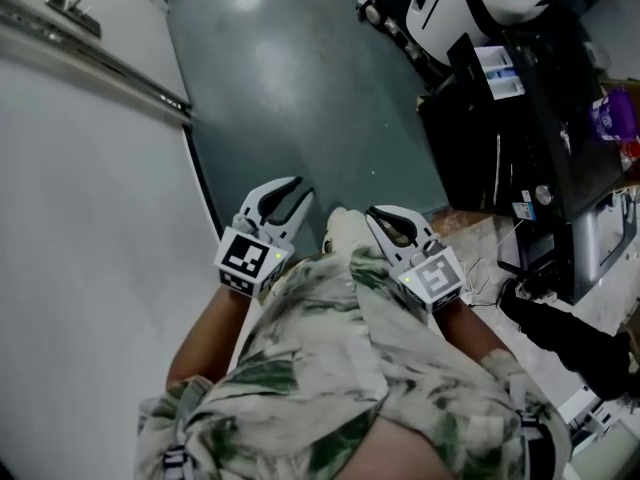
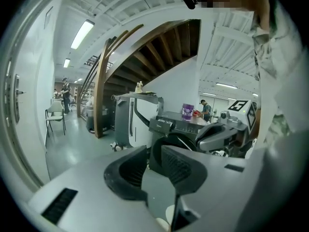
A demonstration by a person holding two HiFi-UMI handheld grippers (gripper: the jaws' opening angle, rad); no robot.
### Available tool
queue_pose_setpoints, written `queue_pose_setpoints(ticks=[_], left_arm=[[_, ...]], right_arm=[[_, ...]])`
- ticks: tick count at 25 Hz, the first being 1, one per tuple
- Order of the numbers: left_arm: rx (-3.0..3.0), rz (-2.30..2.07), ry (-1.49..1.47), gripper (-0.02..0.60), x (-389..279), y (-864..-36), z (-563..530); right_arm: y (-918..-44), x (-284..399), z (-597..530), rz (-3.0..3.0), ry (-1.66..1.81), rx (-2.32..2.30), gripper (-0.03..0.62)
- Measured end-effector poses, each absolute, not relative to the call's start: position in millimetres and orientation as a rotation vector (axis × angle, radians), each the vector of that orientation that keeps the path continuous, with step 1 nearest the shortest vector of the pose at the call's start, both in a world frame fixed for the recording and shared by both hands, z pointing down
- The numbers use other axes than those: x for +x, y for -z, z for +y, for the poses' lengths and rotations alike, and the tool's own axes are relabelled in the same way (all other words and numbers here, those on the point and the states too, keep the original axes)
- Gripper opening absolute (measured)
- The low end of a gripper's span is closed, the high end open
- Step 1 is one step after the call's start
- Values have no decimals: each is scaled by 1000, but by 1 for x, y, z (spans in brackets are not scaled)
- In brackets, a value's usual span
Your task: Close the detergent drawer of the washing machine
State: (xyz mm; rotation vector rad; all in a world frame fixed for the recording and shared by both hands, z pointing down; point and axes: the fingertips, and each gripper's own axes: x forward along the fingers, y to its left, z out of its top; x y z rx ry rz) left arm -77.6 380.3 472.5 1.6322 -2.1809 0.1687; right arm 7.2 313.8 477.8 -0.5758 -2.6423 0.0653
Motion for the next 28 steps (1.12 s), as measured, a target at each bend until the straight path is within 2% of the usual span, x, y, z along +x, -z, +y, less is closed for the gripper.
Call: queue_pose_setpoints(ticks=[7, 11, 28], left_arm=[[1717, -2137, -182, 98, -138, -413, 296], [1781, -2064, -204, 98, -158, -391, 260], [2063, -1772, -296, 98, -197, -411, 154]], right_arm=[[-421, -57, 240, -2685, -76, -505, 40], [-400, -72, 209, -2665, -140, -414, 40], [-427, -128, 123, -2560, -270, -102, 38]])
